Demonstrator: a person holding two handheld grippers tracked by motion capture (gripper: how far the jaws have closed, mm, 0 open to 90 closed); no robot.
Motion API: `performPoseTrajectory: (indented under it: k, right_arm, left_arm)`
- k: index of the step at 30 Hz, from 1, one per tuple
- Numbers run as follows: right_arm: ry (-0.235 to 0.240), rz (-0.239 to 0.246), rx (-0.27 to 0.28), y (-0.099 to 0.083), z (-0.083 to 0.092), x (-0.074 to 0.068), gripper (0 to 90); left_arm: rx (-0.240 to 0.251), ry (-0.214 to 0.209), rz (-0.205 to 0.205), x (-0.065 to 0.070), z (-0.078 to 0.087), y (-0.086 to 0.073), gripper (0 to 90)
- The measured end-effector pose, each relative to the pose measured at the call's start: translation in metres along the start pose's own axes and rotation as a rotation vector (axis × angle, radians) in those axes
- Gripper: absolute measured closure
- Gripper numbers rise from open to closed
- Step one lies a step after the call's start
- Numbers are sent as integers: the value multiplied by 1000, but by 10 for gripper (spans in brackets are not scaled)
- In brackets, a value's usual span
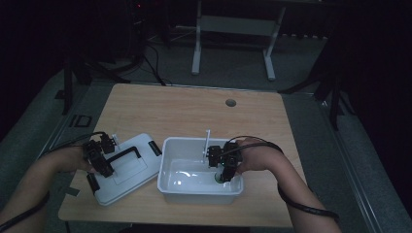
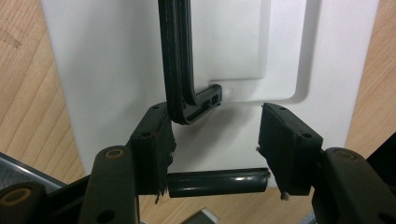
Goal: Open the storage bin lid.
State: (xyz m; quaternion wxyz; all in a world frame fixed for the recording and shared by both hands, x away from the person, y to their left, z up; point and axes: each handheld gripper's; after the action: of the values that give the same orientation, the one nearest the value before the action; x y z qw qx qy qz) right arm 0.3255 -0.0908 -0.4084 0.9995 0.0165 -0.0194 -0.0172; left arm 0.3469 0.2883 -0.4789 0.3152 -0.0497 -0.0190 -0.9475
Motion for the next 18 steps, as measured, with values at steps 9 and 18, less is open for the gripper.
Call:
performPoseTrajectory:
  k: [9,18]
  right_arm:
    - [11,7,-27,2,-26,0,502]
    - [20,14,-30,8,-44,2,502]
  left_arm:
    - [-1,-3,-7,1,-1,2,443]
    - [-2,-3,-4,0,-2,1,443]
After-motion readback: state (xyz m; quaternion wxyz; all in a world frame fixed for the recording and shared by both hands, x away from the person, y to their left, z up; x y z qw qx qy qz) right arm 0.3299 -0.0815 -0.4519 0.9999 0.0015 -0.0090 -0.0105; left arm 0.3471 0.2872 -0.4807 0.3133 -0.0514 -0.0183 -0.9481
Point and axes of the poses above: each handheld gripper's, and its own axes: z roughly backward along the jaws, y roughly out of its top, x roughly to its right, and after that the axes turned 2 degrees about -y, right-handed
